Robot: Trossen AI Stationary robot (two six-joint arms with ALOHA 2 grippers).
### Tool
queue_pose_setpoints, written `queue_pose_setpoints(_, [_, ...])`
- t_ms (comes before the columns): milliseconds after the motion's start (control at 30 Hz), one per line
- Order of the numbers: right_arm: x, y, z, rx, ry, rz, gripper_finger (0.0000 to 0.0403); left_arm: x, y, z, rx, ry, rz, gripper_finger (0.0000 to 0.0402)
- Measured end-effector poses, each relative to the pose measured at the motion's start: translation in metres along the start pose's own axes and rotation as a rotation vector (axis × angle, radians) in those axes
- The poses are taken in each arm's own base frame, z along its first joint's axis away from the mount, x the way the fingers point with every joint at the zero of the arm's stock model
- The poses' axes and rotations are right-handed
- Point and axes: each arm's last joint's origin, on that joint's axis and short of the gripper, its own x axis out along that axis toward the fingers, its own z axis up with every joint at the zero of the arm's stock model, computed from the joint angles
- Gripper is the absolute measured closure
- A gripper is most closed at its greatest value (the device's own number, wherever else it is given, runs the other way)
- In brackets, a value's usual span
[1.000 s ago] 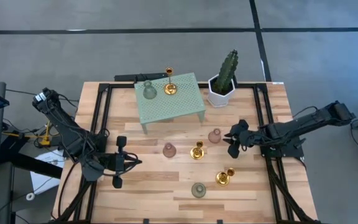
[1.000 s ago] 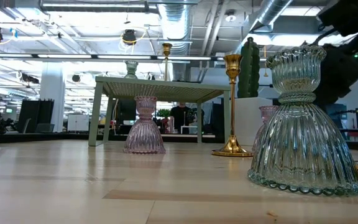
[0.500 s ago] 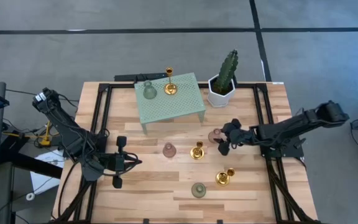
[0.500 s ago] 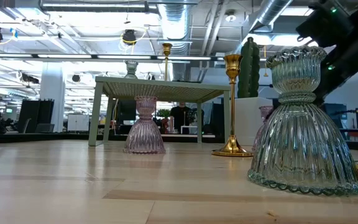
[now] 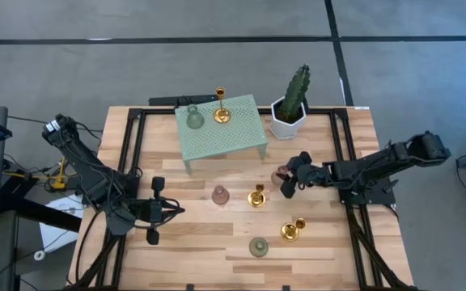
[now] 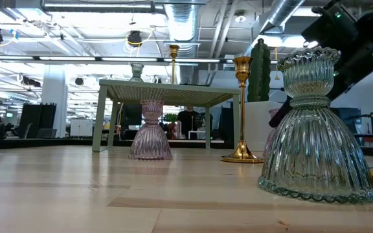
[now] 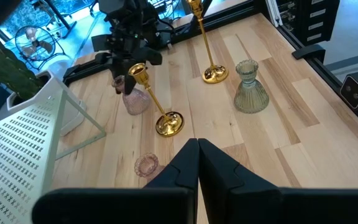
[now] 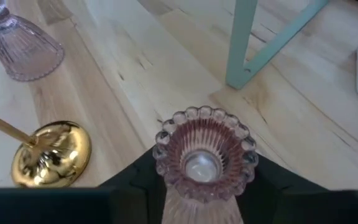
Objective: Pick & Place candle stick holders
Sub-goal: Put the right pink glass candle holder on the shelf
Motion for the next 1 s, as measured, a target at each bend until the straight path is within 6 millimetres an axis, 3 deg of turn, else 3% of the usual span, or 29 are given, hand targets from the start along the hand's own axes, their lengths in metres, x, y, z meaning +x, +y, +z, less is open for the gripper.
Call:
queue_pose_setpoints(267, [-0.001,0.001,0.002,-0.013,0.001,0.01,0.0279,0.0,0.0,0.0,0.0,0.0,0.0,0.0394])
queue_pose_setpoints(533, [-0.003,0.01,0.018,-0.02,0.006,0.037,0.0278,0.0,0.0,0.0,0.0,0.0,0.0,0.0394])
queue_pose_setpoints(733, [-0.008,0.019,0.041,-0.055,0.026,0.035,0.0278,0.0,0.0,0.0,0.0,0.0,0.0,0.0394])
queue_pose_setpoints(1000, [-0.026,0.033,0.087,-0.12,0.048,0.022,0.0278,0.0,0.0,0.0,0.0,0.0,0.0,0.0394])
